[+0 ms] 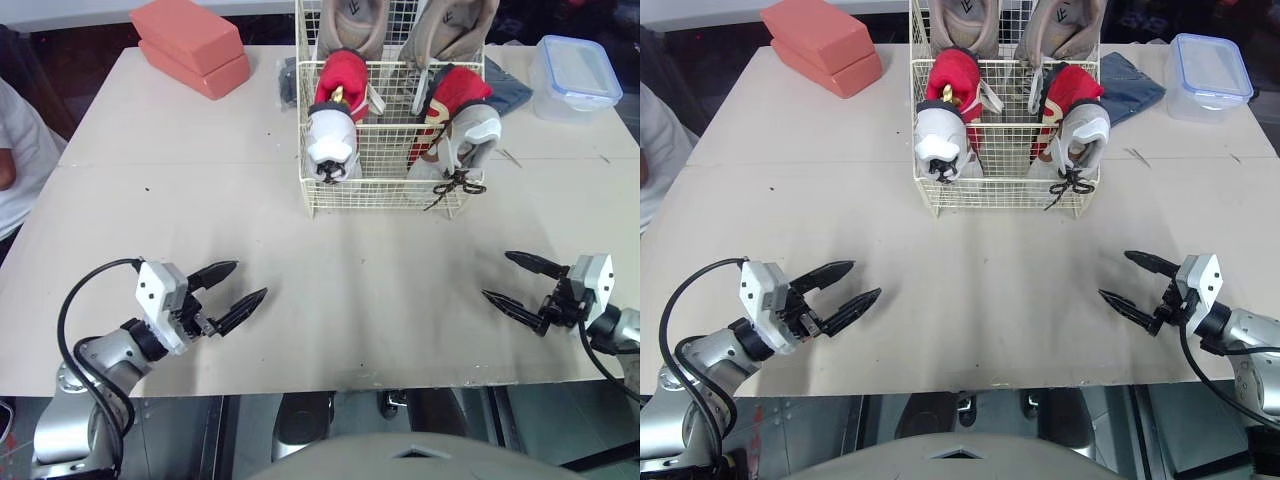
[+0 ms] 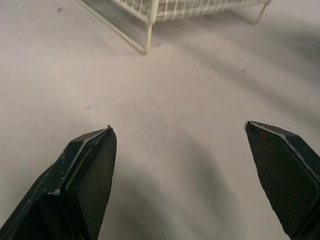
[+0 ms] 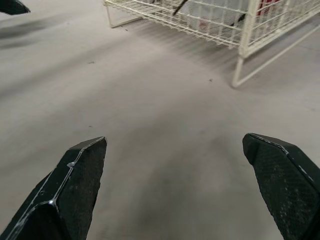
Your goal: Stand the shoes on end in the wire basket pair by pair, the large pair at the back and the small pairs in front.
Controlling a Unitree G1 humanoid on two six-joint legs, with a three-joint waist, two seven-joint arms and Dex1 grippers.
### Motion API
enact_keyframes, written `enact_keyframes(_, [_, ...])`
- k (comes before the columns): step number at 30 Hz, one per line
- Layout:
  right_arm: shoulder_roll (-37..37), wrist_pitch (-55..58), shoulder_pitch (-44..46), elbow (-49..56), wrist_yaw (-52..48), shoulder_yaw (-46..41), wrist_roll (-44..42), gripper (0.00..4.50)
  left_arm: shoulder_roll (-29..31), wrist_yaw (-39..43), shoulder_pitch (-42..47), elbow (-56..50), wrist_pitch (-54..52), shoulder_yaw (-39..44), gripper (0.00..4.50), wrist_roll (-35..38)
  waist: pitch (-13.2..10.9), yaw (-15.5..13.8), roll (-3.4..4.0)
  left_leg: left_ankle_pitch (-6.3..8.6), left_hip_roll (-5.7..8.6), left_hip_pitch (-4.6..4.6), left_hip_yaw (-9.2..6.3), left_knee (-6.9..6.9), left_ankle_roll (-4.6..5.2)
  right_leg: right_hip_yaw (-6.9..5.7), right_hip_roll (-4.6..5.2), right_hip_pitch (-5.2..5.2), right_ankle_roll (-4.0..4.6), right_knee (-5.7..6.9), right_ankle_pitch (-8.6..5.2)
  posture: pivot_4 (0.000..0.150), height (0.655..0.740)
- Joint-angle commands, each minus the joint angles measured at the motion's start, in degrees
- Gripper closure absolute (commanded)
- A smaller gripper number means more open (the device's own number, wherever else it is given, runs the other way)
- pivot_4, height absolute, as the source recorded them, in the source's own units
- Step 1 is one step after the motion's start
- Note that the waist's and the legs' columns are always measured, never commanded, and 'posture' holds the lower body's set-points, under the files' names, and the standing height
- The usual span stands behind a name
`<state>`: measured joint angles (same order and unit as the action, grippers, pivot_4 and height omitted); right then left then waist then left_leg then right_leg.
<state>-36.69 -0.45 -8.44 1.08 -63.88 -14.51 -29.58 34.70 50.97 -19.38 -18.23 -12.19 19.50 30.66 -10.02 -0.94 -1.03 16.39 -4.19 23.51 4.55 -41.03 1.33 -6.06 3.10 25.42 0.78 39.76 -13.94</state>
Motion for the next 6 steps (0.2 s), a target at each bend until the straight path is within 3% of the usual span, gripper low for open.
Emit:
enact_keyframes(1, [-0.66,-1.38,0.91,-1.04,-1.72,-2.00,-1.18,0.19,0.06,-0.85,-0.75,-1.61,1.32,0.60,0.06,-1.19,0.00,-0.01,0.00,0.00,0.00,0.17,-0.01,-0.02,0.00,-0.01,-0.02,0.16,-0.06,0.02,0.04,0.150,0.6860])
enact_keyframes(6, [-0.19,-2.38,1.76,-2.76,-2.97,-1.90,-1.31,0.19,0.03,-2.23,-0.78,-1.53,2.13,0.50,0.06,-3.27,0.00,-0.02,0.00,-0.01,0.01,0.26,-0.01,-0.02,0.00,-0.02,-0.17,0.24,-0.18,-0.01,0.11,0.150,0.6860])
